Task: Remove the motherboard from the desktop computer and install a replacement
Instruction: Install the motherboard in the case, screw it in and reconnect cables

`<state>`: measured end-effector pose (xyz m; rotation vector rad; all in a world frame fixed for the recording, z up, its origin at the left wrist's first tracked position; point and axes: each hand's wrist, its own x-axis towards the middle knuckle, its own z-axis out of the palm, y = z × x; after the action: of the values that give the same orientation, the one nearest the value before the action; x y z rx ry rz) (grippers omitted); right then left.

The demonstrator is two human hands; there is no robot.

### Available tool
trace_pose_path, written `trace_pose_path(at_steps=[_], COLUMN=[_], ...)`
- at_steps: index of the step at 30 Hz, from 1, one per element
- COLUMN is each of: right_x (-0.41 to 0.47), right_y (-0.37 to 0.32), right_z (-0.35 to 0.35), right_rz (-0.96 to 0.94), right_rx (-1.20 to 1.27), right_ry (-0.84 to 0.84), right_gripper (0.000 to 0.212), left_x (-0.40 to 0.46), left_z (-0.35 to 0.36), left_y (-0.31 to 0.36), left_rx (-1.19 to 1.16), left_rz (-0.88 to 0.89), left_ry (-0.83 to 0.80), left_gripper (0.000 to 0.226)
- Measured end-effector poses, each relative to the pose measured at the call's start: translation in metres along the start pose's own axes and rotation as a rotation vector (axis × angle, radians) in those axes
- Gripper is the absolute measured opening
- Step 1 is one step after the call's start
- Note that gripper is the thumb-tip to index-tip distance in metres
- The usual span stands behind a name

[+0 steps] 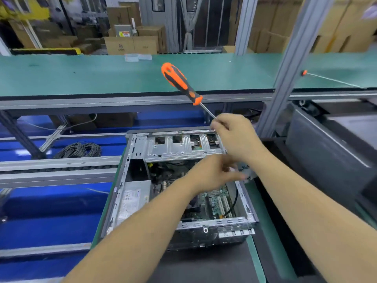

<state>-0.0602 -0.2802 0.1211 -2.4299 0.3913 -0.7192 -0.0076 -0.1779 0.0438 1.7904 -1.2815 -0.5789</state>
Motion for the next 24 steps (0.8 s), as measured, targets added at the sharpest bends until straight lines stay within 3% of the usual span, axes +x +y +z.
trace_pose_path(at_steps=[2, 4, 7, 11, 14, 17, 21, 24], right_x=[-0.013, -0.042, -0.096, -0.152, -0.173, -0.178, -0.179, -0.178], right_y=[0.051, 0.104, 0.176, 0.232, 0.254, 0.264, 0.268, 0.267], right_z=[-0.016, -0.027, -0.032, -0.033, -0.015, 0.013, 0.054, 0.072], right_rz=[0.146, 0.381, 0.706, 1.028, 1.126, 1.121, 1.040, 0.991], right_rx=[-0.165, -0.257, -0.340, -0.296, -0.217, -0.225, -0.278, -0.319], right_ry=[-0.026, -0.102, -0.333, -0.561, -0.577, -0.496, -0.505, -0.542], right_gripper=[0.037, 0.043, 0.039, 0.028, 0.021, 0.014, 0.012, 0.011], left_x=[0.005, 0.001, -0.012, -0.020, -0.019, -0.019, -0.020, -0.019], left_z=[0.004, 0.000, -0.002, 0.004, 0.007, 0.003, -0.006, -0.006], left_y=[-0.020, -0.046, -0.082, -0.101, -0.106, -0.109, -0.112, -0.105], left_rx=[0.239, 0.445, 0.708, 0.786, 0.832, 0.908, 0.895, 0.954], left_rz=[-0.104, -0.220, -0.369, -0.447, -0.455, -0.481, -0.487, -0.422], left_ry=[-0.060, -0.050, -0.219, -0.396, -0.398, -0.433, -0.417, -0.404], left_gripper=[0.044, 0.045, 0.070, 0.112, 0.126, 0.124, 0.083, 0.073])
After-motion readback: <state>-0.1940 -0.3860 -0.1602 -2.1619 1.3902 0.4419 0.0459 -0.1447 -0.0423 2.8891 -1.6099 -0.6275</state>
